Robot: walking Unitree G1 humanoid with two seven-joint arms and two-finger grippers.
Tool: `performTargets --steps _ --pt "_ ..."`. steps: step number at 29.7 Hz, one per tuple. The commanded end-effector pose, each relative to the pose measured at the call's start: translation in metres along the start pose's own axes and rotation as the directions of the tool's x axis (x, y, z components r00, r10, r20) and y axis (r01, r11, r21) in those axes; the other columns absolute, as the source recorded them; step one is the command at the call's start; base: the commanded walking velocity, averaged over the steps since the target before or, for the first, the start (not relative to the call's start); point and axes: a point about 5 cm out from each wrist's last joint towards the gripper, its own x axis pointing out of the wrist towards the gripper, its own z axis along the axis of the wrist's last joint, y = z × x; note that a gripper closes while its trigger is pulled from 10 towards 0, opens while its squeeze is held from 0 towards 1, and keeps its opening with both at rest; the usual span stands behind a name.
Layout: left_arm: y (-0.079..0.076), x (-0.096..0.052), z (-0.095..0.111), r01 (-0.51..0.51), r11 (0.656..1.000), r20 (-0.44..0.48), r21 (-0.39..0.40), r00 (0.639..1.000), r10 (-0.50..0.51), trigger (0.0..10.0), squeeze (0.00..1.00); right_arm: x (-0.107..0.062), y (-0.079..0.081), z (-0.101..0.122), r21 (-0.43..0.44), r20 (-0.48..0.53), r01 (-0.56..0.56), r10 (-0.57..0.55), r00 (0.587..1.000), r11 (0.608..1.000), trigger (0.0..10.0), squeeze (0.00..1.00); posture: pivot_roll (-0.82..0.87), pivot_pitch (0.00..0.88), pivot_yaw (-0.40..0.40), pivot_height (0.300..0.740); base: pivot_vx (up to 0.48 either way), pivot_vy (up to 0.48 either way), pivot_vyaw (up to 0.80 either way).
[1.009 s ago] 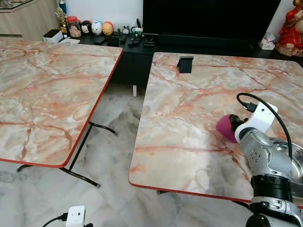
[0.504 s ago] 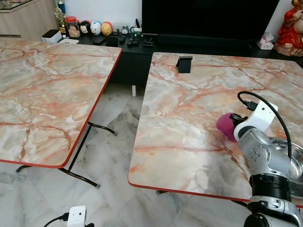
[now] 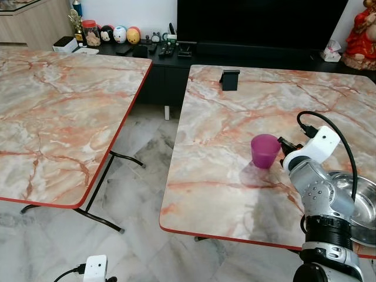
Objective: Setting the table
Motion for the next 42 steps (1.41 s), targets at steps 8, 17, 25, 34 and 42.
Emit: performTargets --steps 8,17,25,34,42 --pt "-0.004 0.0 -0.001 0.008 1.0 -0.014 0.001 1.0 -0.007 10.0 0.0 0.0 -0.002 0.008 -0.023 0.016 0.031 -0.031 0.999 0.999 10.0 0.0 0.01 0.0 -0.029 0.74 0.0 0.0 0.0" --pt "-0.004 0.001 0.001 0.011 1.0 -0.004 -0.001 1.0 -0.011 10.0 0.0 -0.001 -0.007 0.012 -0.069 0.039 0.071 -0.068 0.997 0.995 10.0 0.0 0.01 0.0 -0.027 0.74 0.0 0.0 0.0" --pt "-0.003 0.001 0.001 0.008 1.0 -0.003 -0.005 1.0 -0.008 10.0 0.0 -0.003 0.002 0.022 -0.117 0.122 0.032 -0.018 0.992 0.993 10.0 0.0 0.01 0.0 -0.027 0.74 0.0 0.0 0.0" --pt "-0.003 0.001 0.003 0.005 1.0 0.014 -0.017 1.0 -0.005 10.0 0.0 -0.018 0.009 0.044 -0.2 0.389 0.015 0.065 0.919 0.98 10.0 0.0 0.01 0.0 -0.028 0.74 0.0 0.0 0.0" --pt "-0.002 0.001 0.002 0.003 1.0 0.018 -0.018 1.0 -0.003 10.0 0.0 -0.035 0.025 0.028 -0.403 0.441 -0.064 0.255 0.861 0.913 10.0 0.0 0.01 0.0 -0.028 0.74 0.0 0.0 0.0"
